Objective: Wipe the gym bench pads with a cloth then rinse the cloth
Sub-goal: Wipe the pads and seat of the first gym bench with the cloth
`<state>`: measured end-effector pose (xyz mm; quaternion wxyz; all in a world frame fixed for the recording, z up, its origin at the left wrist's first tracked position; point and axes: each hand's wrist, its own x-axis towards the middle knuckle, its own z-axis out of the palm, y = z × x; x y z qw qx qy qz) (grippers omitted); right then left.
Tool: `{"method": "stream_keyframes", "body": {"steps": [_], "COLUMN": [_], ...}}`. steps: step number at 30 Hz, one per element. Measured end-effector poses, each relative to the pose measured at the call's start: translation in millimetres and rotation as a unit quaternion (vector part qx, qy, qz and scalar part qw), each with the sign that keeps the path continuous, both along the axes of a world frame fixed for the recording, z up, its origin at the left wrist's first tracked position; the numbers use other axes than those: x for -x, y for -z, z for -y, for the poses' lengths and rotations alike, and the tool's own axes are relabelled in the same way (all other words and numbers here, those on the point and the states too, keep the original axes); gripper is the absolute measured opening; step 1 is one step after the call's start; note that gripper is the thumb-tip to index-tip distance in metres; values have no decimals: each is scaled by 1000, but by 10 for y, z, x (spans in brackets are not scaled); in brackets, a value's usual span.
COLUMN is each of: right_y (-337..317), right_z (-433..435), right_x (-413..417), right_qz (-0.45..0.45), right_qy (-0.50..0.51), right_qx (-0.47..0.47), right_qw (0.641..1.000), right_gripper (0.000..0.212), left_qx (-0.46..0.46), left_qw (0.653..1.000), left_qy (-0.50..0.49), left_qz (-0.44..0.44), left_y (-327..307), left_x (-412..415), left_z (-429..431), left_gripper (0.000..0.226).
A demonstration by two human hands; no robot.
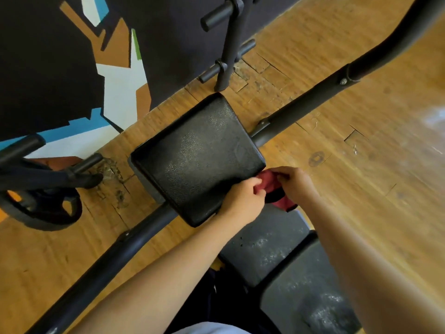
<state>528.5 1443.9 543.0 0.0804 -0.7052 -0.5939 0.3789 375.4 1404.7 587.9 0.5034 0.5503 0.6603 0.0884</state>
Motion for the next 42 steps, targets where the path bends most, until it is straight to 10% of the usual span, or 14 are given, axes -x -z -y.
{"method": "stream_keyframes", "body": {"steps": [18,31,42], "right_y": [301,774,1037], "right_z": [113,859,1175], "right_x": [-170,-423,-271], "right_qz": [-64,-18,82], "right_qy": [57,195,212], "right_qx": [29,-47,-162], "right_qw": [996,979,960], "right_gripper": [30,28,52], "left_qx": [-96,-241,-227], "left_qw": [939,754,705], "left_qy": [312,557,632], "left_qz": [-111,-253,-228], "left_y": [394,775,855], "left_x": [-221,-800,-953], "left_z": [-244,-439,-549], "left_gripper": [68,47,35]}}
